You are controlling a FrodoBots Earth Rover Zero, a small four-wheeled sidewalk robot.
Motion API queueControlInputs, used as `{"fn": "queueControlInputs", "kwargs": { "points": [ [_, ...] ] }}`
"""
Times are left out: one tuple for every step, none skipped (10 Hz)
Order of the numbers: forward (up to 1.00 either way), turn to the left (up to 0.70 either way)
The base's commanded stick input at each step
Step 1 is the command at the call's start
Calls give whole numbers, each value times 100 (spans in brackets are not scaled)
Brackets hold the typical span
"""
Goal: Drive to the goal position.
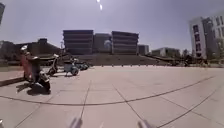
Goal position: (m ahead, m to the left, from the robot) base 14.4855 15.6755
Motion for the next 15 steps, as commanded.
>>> {"fn": "queueControlInputs", "kwargs": {
  "points": [
    [70,0],
    [70,0],
    [70,0],
    [70,0],
    [70,0],
    [70,0],
    [85,0],
    [85,0],
    [98,0],
    [100,0],
    [100,0],
    [100,0],
    [100,0],
    [100,0],
    [100,0]
  ]
}}
